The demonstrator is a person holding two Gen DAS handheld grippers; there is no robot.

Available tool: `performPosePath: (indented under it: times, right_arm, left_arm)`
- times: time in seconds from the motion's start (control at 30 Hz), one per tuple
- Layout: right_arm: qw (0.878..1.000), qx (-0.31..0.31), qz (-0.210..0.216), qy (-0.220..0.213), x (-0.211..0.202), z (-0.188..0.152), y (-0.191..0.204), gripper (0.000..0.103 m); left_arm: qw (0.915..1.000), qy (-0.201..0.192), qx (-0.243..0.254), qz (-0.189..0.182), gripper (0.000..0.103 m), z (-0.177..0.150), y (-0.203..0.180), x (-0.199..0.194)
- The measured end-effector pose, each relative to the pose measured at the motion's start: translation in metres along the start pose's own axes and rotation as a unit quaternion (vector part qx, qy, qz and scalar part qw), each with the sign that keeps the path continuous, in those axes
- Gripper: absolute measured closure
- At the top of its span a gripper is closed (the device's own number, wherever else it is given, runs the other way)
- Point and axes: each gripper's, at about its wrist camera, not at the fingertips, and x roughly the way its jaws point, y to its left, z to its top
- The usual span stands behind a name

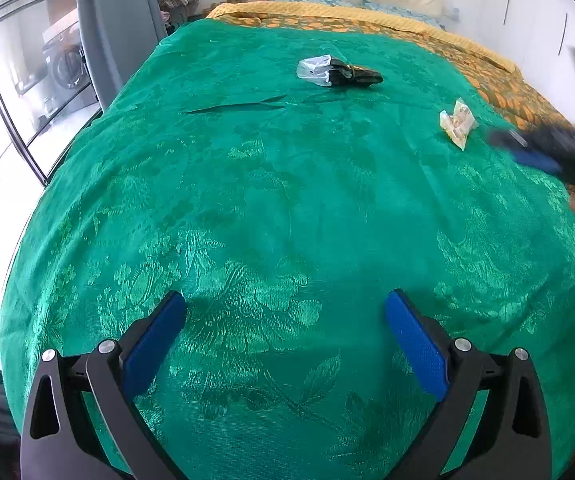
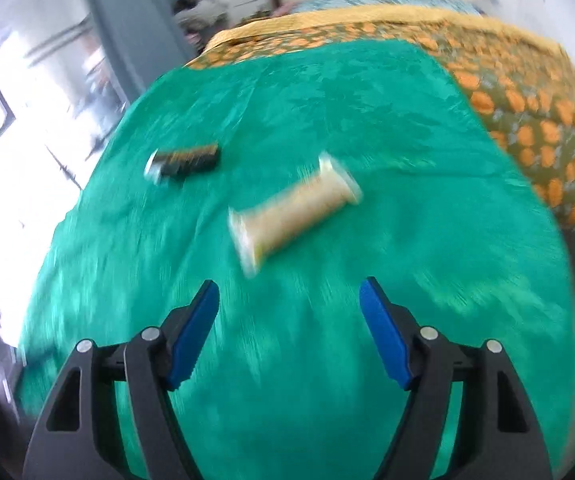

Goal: Collect trash
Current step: 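Return both tools to the cloth and grasp the cream snack bar with the right tool, then lower the cream snack bar onto the cloth and open the right tool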

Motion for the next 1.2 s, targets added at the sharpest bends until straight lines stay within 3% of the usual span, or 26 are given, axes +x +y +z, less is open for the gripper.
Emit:
performPosePath:
  times: [0.13, 0.23, 0.3, 0.37, 0.4, 0.6, 0.67, 0.8, 1.0, 1.03, 1.1, 1.13, 1.2]
  right_arm:
    - [0.997, 0.074, -0.016, 0.008, 0.035, 0.024, -0.002, 0.019]
    - [0.997, 0.066, -0.034, 0.004, 0.045, 0.034, 0.008, 0.018]
    - [0.997, 0.03, -0.064, 0.01, 0.046, 0.032, 0.016, 0.029]
    - [0.995, -0.014, -0.097, 0.004, 0.042, 0.027, 0.021, 0.057]
    - [0.994, -0.025, -0.102, 0.002, 0.04, 0.025, 0.02, 0.063]
    - [0.995, -0.081, -0.049, 0.012, 0.009, 0.008, 0.004, 0.071]
    - [0.992, -0.117, -0.025, 0.028, -0.01, 0.0, 0.003, 0.071]
    - [0.982, -0.179, -0.019, 0.053, -0.039, -0.026, 0.003, 0.071]
    - [0.984, -0.16, 0.003, 0.074, -0.059, -0.062, -0.018, 0.071]
    - [0.985, -0.156, 0.005, 0.076, -0.059, -0.065, -0.021, 0.069]
    - [0.985, -0.154, 0.002, 0.077, -0.062, -0.077, -0.026, 0.049]
    - [0.986, -0.151, 0.0, 0.073, -0.066, -0.084, -0.028, 0.029]
    - [0.987, -0.149, -0.001, 0.064, -0.072, -0.097, -0.03, 0.023]
  left_arm:
    - [1.0, 0.0, -0.001, -0.001, 0.005, 0.0, 0.0, 0.0]
    - [1.0, 0.0, -0.001, -0.002, 0.005, 0.0, 0.0, 0.0]
    - [1.0, 0.0, -0.002, -0.002, 0.005, -0.001, 0.001, -0.001]
    - [1.0, 0.0, -0.002, -0.002, 0.005, 0.0, 0.001, -0.001]
    - [1.0, 0.0, -0.002, -0.002, 0.005, 0.0, 0.001, -0.001]
    - [1.0, 0.0, -0.001, -0.002, 0.005, 0.0, 0.001, -0.001]
    - [1.0, 0.0, -0.001, -0.002, 0.005, 0.0, 0.001, -0.001]
    - [1.0, 0.0, -0.001, -0.002, 0.005, 0.0, 0.001, -0.001]
    - [1.0, 0.0, -0.001, 0.0, 0.005, 0.0, 0.001, -0.001]
    - [1.0, 0.0, -0.001, 0.0, 0.005, -0.001, 0.001, -0.001]
    - [1.0, 0.0, -0.001, 0.0, 0.005, -0.001, 0.002, -0.001]
    - [1.0, 0.0, -0.001, 0.0, 0.005, 0.0, 0.001, -0.001]
    - [1.0, 0.0, -0.001, 0.001, 0.005, 0.0, 0.002, -0.001]
